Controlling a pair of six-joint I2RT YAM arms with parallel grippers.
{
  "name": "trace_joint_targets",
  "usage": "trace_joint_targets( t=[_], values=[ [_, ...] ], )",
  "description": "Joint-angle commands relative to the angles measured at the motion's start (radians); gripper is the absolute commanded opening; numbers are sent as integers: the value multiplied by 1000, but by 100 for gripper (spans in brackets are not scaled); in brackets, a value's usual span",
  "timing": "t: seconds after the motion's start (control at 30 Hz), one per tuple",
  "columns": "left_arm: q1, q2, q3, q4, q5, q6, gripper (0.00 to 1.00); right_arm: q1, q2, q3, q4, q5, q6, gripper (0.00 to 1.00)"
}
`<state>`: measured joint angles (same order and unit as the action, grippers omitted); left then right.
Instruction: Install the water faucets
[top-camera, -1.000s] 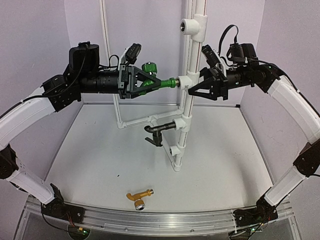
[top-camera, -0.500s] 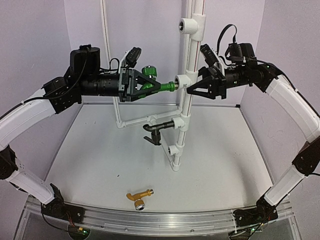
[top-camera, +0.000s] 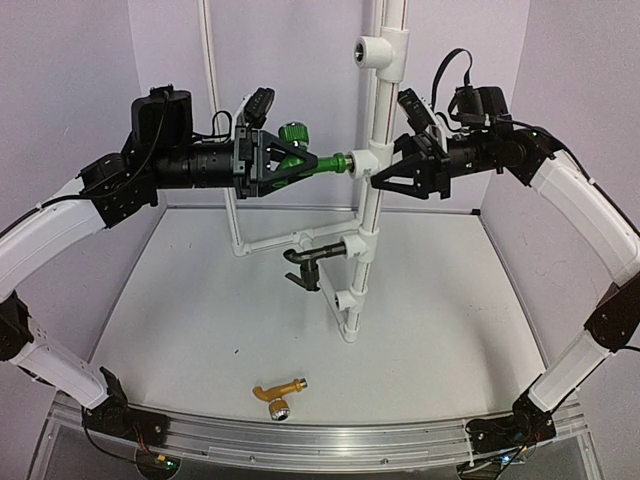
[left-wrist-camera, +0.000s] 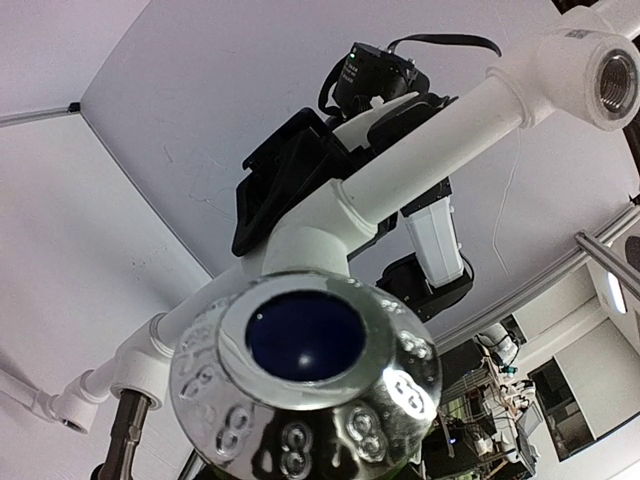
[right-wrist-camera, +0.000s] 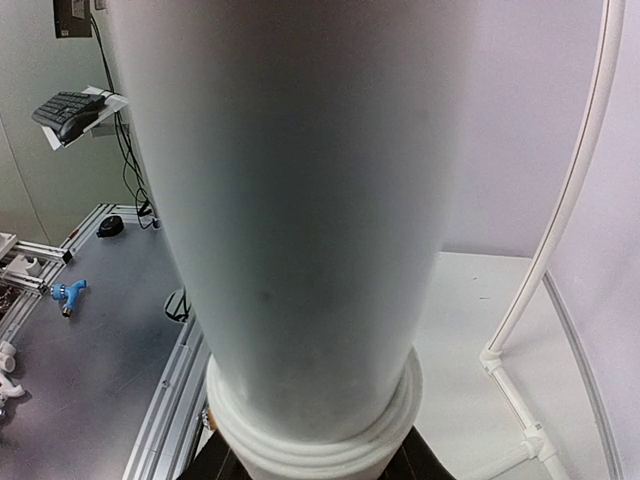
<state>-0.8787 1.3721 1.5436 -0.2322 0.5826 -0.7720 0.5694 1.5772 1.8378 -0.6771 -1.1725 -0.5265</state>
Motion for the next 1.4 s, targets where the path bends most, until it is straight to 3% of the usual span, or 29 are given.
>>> trace_joint_targets(
  t=[0.0,0.27,0.67,0.93,1.37],
  values=[
    [-2,-38,15,94,-27,-21,0,43,2,-10,40,-28,-10,0],
    [-3,-20,1,92,32,-36,0,45,12,19,43,-18,1,0],
    [-3,-86,-101,136,-41,-42,0,45,20,41,47,-38,20,0],
    [-6,-92,-93,187,19,-47,0,45,6,12,49,-6,13,0],
    [-17,-65,-70,150,-37,-36,0,47,5,19,51,-34,22,0]
  ],
)
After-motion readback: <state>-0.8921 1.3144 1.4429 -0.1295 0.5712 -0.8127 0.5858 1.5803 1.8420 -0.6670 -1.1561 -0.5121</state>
